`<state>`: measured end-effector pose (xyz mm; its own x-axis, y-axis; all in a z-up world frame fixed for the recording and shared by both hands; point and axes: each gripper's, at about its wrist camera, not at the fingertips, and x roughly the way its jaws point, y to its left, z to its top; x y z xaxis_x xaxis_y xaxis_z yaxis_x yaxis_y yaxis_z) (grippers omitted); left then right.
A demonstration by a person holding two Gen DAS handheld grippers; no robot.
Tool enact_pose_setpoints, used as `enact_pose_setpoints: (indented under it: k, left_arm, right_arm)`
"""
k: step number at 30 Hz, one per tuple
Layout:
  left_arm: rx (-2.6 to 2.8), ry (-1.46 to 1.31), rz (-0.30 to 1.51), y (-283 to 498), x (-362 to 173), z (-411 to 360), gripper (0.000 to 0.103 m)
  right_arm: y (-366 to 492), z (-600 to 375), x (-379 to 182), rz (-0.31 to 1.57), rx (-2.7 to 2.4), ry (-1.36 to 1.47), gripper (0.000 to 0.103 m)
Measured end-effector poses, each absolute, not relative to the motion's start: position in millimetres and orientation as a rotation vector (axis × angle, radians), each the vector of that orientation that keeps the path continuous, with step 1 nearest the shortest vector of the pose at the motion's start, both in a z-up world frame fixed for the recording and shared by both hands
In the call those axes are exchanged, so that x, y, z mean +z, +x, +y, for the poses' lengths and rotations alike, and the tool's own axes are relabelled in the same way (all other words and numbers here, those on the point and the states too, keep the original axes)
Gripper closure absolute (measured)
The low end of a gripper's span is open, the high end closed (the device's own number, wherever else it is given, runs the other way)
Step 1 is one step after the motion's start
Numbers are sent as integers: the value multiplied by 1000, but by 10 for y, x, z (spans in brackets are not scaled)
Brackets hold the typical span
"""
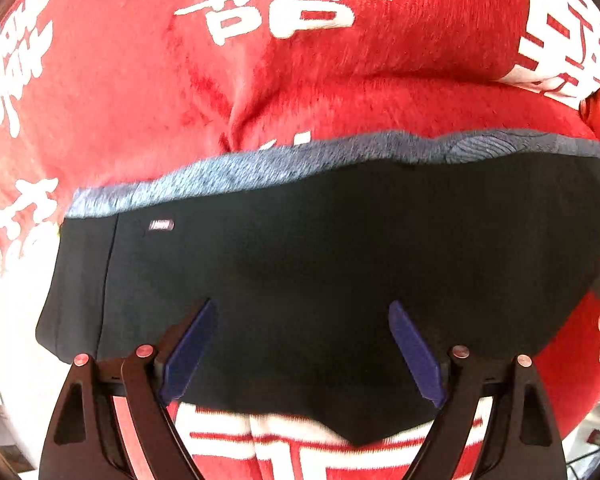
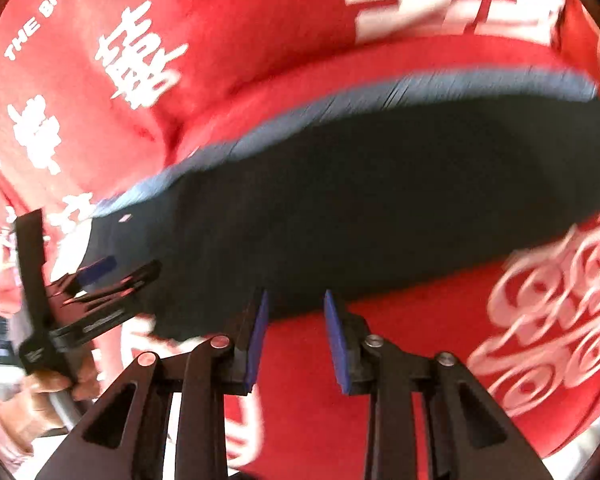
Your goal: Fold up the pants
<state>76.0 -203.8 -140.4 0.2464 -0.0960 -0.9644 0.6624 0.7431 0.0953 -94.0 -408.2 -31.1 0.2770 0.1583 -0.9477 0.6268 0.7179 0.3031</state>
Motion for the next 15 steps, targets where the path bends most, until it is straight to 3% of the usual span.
enact_pose_setpoints:
  k: [5, 8, 15]
  left_arm:
    - [-521, 577, 1249, 820, -1492, -2173, 14]
    - [-479, 533, 1223, 994, -1437, -2296, 14]
    - [-366, 488, 1241, 1280, -1685, -2802, 14]
  right_arm:
    - [-874, -4541, -576, 1409, -493, 644, 70]
    - [-945, -4740, -424, 1288, -451, 694, 70]
    - [-235, -4966, -649, 1282, -221, 682, 70]
